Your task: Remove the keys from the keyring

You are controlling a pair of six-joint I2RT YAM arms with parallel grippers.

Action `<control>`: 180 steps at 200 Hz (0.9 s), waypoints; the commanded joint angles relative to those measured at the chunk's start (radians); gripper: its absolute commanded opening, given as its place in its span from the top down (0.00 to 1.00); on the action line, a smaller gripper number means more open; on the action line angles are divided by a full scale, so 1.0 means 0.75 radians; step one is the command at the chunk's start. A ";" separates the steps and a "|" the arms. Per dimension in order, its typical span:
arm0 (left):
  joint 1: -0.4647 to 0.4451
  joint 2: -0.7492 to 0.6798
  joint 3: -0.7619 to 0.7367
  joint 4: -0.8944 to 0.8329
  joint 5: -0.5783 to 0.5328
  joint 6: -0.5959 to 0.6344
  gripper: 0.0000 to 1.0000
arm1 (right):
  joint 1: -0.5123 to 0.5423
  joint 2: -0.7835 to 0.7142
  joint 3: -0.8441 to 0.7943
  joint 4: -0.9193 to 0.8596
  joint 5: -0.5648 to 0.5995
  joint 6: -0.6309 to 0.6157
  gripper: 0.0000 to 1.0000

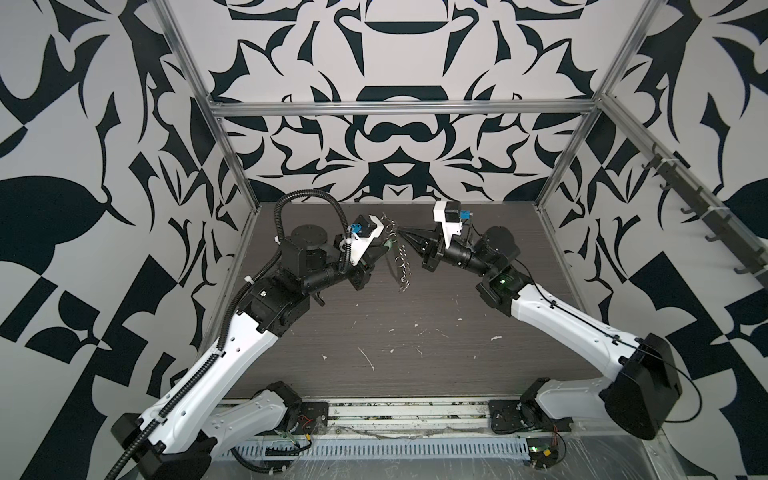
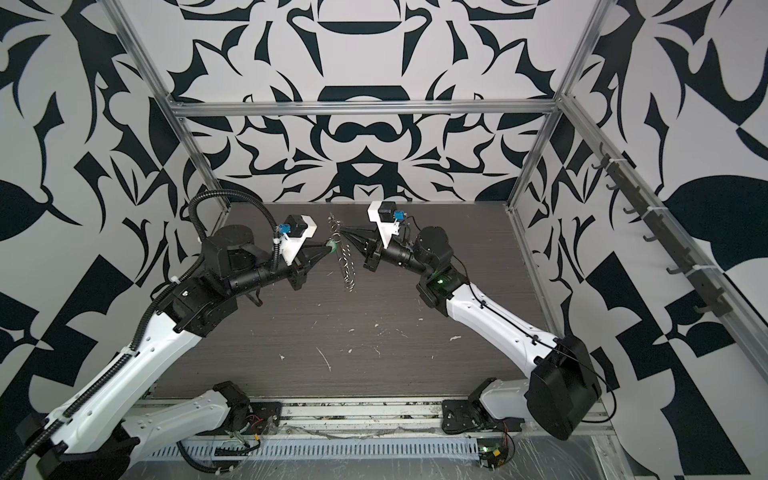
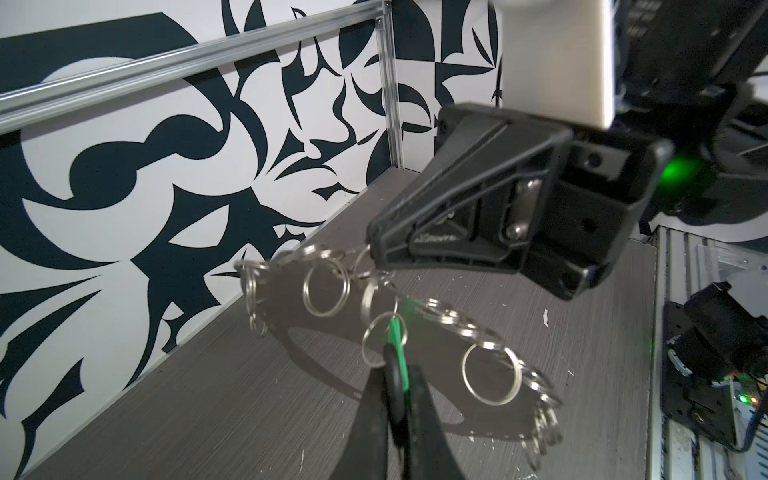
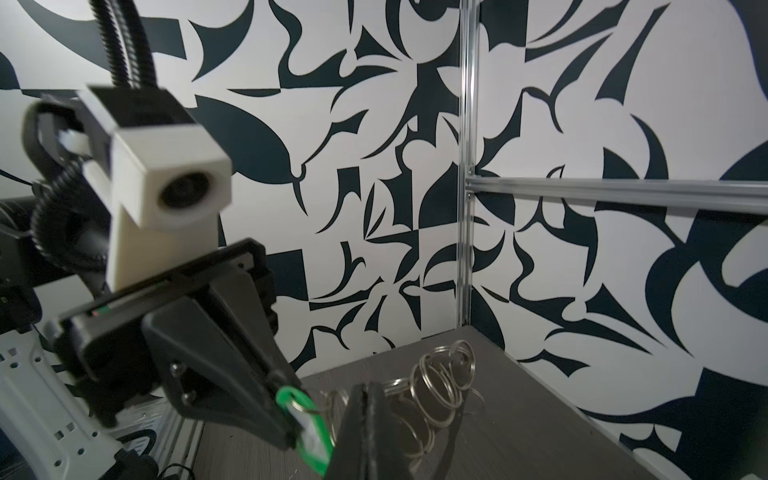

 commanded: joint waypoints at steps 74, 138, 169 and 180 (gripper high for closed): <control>-0.002 -0.008 0.185 -0.315 0.026 0.133 1.00 | -0.007 -0.063 -0.059 0.061 -0.015 0.057 1.00; -0.002 0.028 0.260 -0.442 0.067 0.240 1.00 | -0.009 -0.160 -0.039 -0.145 -0.016 -0.127 0.66; 0.000 0.045 0.286 -0.487 0.088 0.258 1.00 | -0.008 -0.193 0.062 -0.416 -0.073 -0.354 0.67; 0.000 0.054 0.300 -0.503 0.090 0.260 1.00 | -0.009 -0.196 0.092 -0.479 -0.107 -0.426 0.68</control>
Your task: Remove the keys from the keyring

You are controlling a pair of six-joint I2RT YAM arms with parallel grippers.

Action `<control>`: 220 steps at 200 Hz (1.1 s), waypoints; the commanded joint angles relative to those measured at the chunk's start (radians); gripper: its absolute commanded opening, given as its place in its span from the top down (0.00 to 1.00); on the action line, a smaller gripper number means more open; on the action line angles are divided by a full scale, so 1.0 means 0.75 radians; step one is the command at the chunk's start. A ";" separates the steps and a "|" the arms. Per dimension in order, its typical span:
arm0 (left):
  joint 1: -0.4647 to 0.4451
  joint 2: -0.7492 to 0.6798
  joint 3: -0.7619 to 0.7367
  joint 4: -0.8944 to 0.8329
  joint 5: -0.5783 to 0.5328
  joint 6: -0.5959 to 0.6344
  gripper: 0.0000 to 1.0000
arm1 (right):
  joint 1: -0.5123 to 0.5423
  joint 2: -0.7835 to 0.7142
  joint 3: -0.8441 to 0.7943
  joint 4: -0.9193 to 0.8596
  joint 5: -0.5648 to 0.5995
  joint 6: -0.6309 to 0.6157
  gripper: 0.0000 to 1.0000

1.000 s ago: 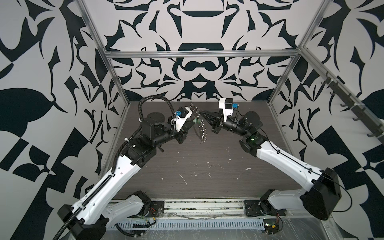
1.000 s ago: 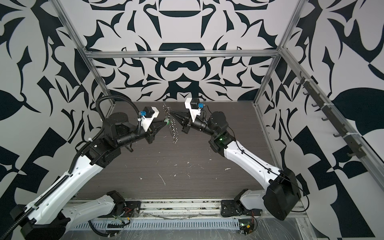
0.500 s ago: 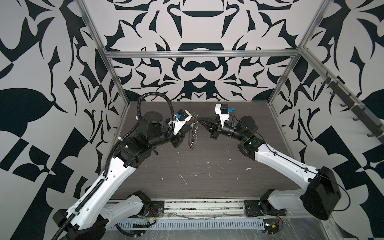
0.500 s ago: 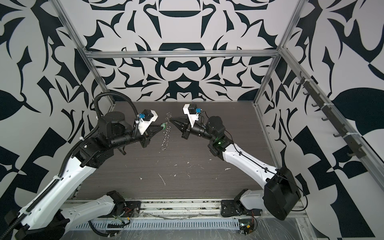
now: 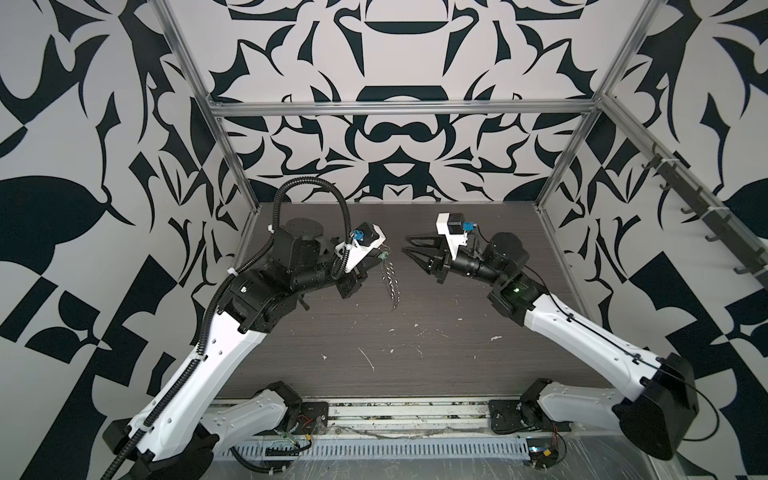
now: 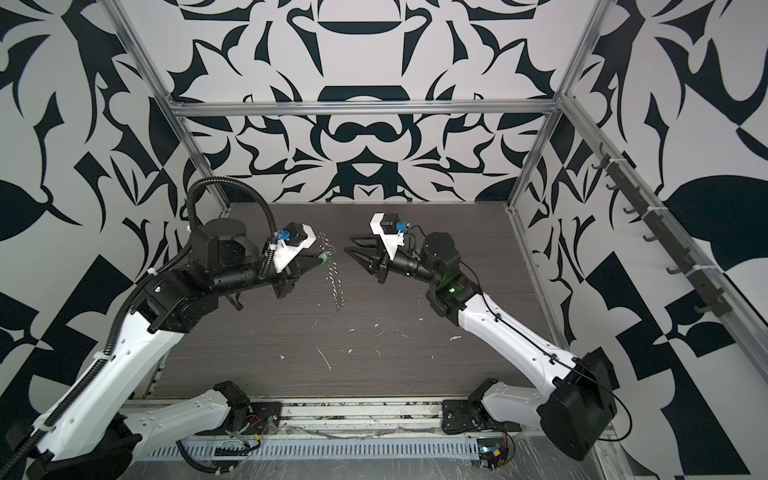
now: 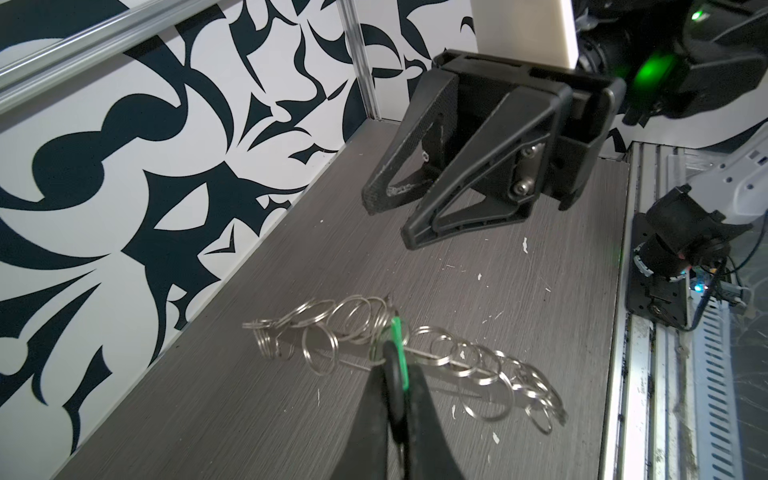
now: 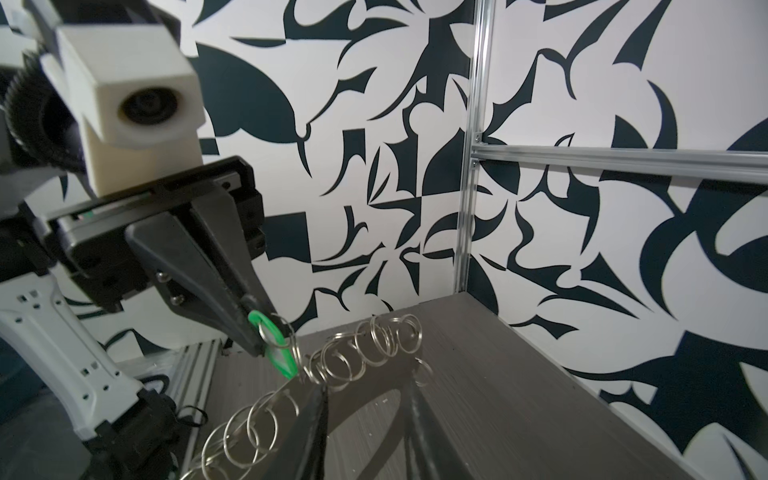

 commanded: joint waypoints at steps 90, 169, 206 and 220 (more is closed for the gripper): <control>0.000 0.016 0.071 -0.099 0.059 0.065 1.00 | 0.036 0.040 0.336 -0.646 -0.260 -0.628 0.69; 0.000 0.010 0.061 -0.093 0.063 0.058 1.00 | 0.073 0.133 0.441 -0.763 -0.250 -0.671 0.72; 0.000 0.011 0.061 -0.089 0.070 0.052 1.00 | 0.083 0.157 0.468 -0.765 -0.244 -0.668 0.73; 0.000 0.010 0.058 -0.087 0.075 0.050 1.00 | 0.087 0.166 0.475 -0.769 -0.244 -0.670 0.74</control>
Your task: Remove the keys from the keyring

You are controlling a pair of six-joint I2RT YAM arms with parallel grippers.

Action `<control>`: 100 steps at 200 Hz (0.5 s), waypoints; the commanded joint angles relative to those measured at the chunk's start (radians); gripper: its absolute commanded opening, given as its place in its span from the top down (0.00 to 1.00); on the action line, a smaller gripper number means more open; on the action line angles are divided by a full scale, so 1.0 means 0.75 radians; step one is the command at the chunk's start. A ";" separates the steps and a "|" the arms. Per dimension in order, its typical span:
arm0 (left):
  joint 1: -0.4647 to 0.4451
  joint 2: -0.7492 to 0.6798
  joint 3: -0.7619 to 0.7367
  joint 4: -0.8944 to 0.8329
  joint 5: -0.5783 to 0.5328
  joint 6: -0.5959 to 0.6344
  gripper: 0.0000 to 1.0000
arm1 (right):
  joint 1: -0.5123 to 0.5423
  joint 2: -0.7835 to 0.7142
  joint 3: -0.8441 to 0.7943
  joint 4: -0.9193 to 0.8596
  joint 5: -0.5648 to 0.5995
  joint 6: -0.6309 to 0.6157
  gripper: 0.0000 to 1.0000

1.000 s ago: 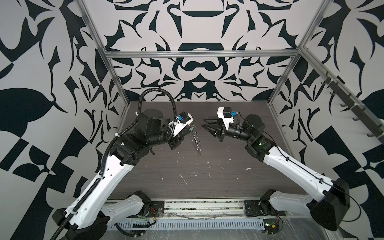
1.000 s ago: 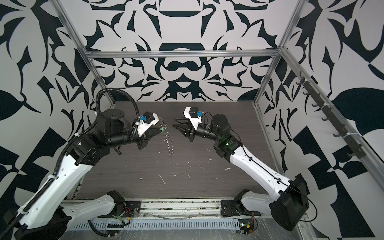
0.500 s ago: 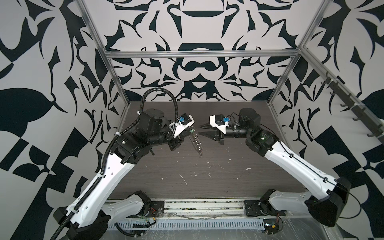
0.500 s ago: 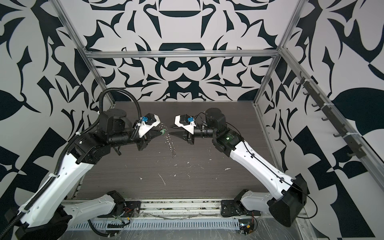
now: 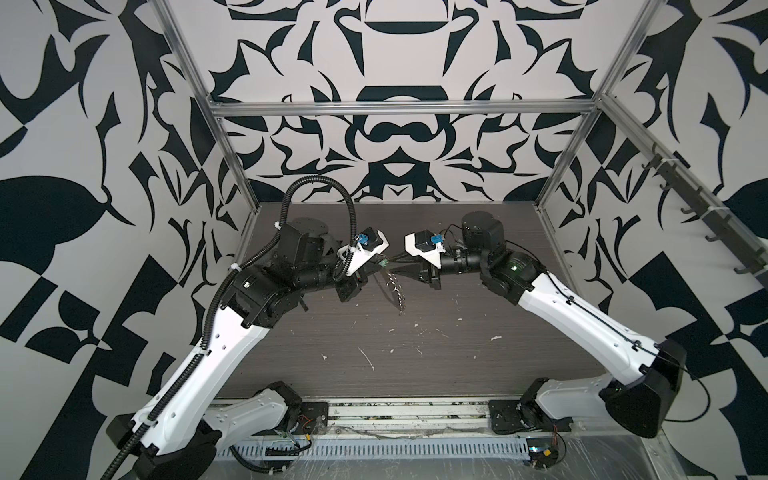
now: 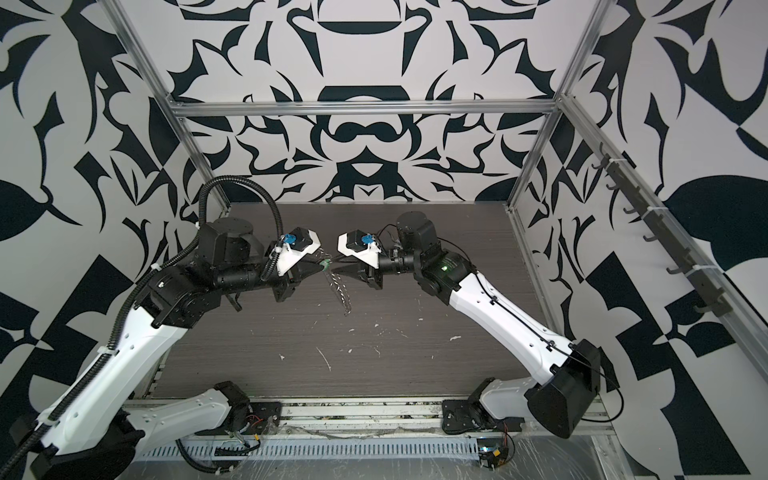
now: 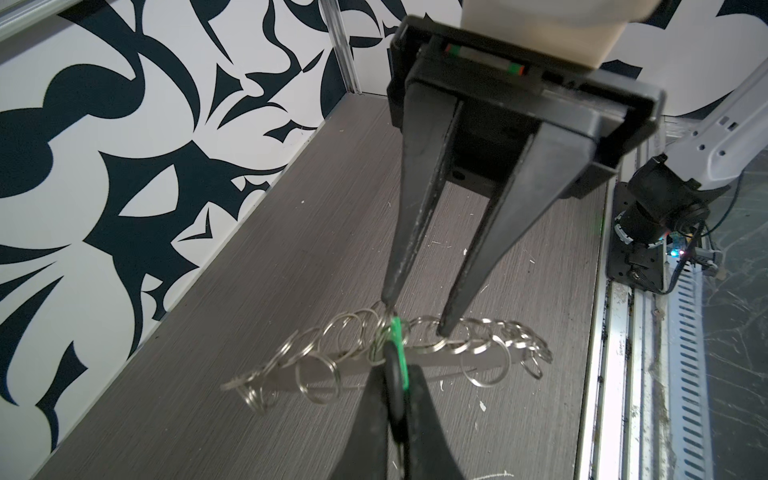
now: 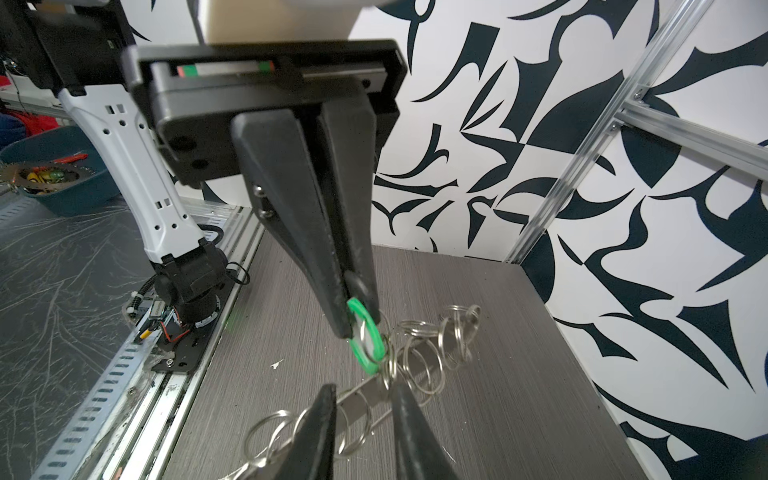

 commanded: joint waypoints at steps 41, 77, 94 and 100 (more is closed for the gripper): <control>0.000 -0.020 0.028 0.013 0.046 -0.003 1.00 | 0.018 0.010 0.079 0.009 -0.001 -0.004 0.74; 0.000 -0.019 0.028 0.006 0.049 -0.003 1.00 | 0.018 0.030 0.097 0.021 0.027 -0.007 0.72; 0.000 -0.023 0.026 0.001 0.044 -0.003 1.00 | 0.018 0.029 0.106 0.030 0.051 -0.009 0.70; 0.000 -0.026 0.025 0.002 0.041 -0.003 1.00 | 0.019 0.030 0.110 0.030 0.056 -0.010 0.70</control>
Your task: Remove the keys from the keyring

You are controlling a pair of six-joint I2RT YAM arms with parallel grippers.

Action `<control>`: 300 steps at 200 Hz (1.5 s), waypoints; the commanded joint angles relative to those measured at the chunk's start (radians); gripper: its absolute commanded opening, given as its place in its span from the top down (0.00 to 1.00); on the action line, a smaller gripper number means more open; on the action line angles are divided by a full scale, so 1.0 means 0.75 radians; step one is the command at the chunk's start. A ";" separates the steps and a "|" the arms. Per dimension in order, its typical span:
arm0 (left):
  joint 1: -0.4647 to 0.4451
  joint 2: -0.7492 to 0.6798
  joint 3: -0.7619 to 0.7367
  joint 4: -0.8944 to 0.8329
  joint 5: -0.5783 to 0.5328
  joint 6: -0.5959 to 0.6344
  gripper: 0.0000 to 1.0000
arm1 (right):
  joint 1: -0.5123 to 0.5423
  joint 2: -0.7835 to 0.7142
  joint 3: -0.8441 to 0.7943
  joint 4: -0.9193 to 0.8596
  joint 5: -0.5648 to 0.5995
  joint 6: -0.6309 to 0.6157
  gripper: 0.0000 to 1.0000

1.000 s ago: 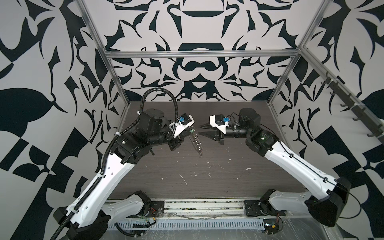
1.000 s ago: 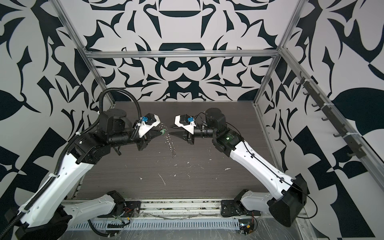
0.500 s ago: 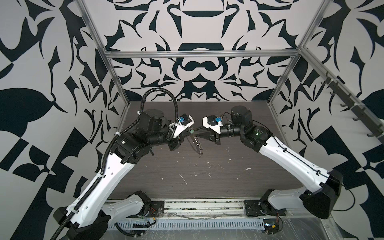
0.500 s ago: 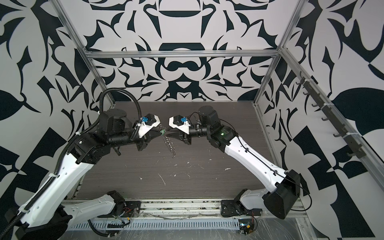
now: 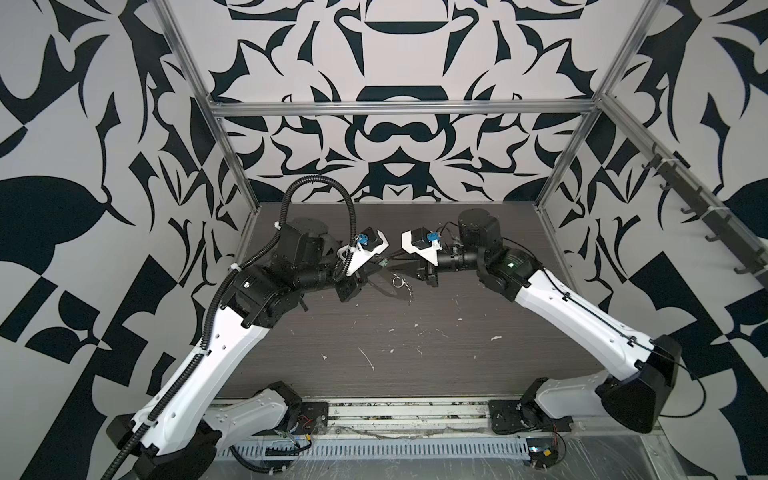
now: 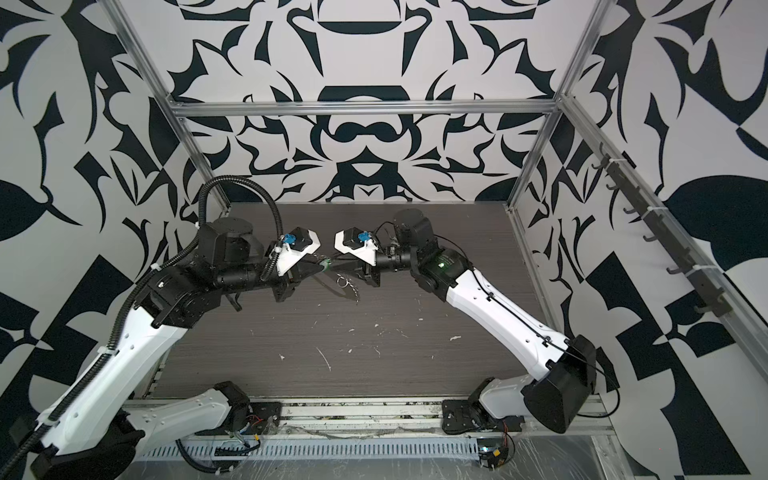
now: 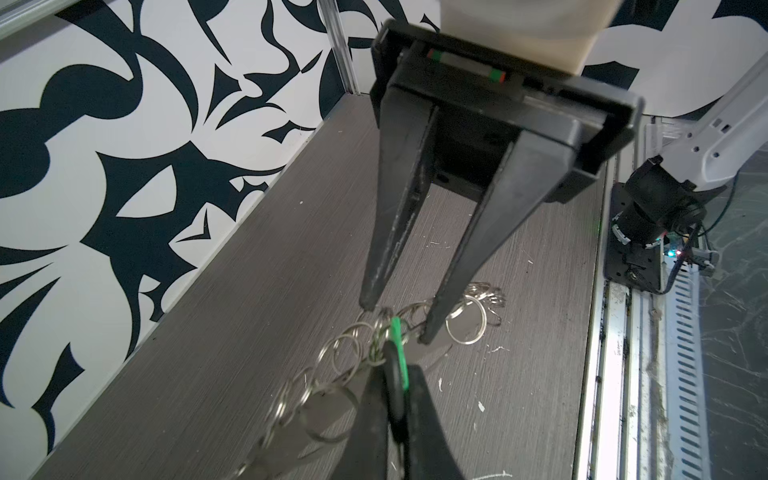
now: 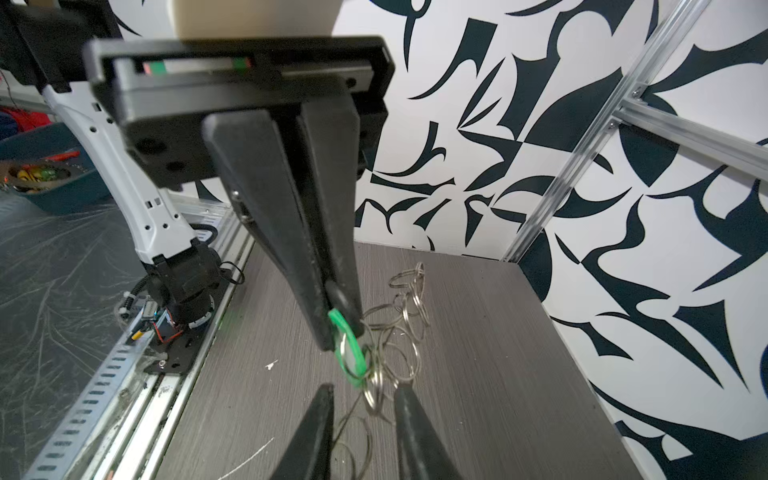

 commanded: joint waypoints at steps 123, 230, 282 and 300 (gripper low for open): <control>0.003 -0.031 0.045 -0.018 -0.058 -0.007 1.00 | 0.016 0.021 0.132 -0.050 0.001 -0.039 1.00; 0.174 0.020 -0.006 -0.064 0.075 -0.070 1.00 | -0.049 -0.089 -0.070 0.505 -0.130 0.411 1.00; 0.174 0.039 -0.047 0.000 0.137 -0.106 1.00 | -0.066 -0.022 -0.212 1.159 -0.082 0.831 1.00; 0.173 0.044 -0.056 0.002 0.150 -0.113 1.00 | -0.068 0.020 -0.218 1.311 -0.050 0.918 1.00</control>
